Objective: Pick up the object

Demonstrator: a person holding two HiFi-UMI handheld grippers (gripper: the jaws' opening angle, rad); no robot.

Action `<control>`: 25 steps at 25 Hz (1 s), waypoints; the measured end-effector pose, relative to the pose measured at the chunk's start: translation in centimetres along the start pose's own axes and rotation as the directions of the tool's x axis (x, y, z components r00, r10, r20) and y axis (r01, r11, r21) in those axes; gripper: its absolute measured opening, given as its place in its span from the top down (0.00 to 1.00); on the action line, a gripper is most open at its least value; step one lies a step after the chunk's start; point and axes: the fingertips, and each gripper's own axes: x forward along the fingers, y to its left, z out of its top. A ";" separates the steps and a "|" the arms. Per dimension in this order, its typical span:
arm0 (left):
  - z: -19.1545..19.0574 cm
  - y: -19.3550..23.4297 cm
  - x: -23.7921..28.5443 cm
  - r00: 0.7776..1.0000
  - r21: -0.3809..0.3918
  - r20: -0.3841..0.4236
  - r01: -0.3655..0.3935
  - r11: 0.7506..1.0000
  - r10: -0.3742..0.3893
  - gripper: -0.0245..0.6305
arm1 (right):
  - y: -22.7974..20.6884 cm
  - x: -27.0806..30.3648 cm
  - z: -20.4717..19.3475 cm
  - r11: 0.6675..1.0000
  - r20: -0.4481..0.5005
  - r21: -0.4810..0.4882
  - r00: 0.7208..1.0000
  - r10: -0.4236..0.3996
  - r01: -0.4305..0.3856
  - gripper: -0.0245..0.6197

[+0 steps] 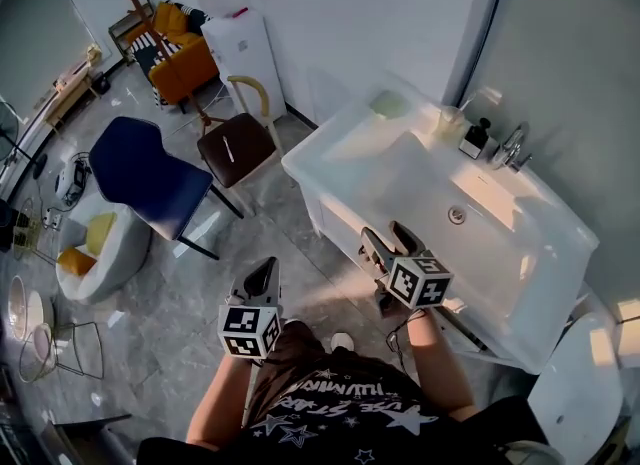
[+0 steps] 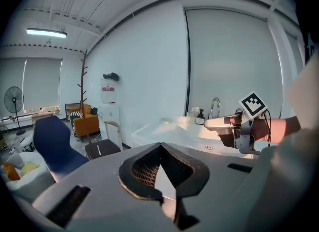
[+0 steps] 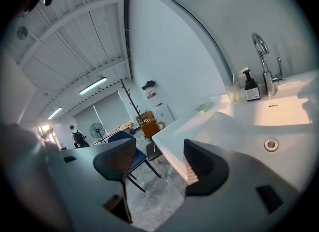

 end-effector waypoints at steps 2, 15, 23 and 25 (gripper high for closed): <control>0.5 0.3 1.9 1.000 0.009 -0.004 0.013 1.000 -0.013 0.94 | -1.4 0.5 0.3 1.000 -0.003 0.009 1.000 -0.024 0.024 0.51; 5.4 3.2 19.9 0.966 0.075 -0.027 0.259 0.963 -0.257 0.94 | -9.6 8.8 5.3 0.965 0.058 0.079 0.965 -0.256 0.251 0.51; 9.4 6.3 31.0 0.905 0.102 -0.099 0.423 0.900 -0.414 0.94 | -12.9 17.1 9.2 0.908 0.063 0.140 0.912 -0.406 0.395 0.51; 10.1 6.5 33.3 0.887 0.112 -0.119 0.459 0.882 -0.446 0.94 | -13.8 18.4 9.8 0.891 0.057 0.157 0.897 -0.438 0.425 0.51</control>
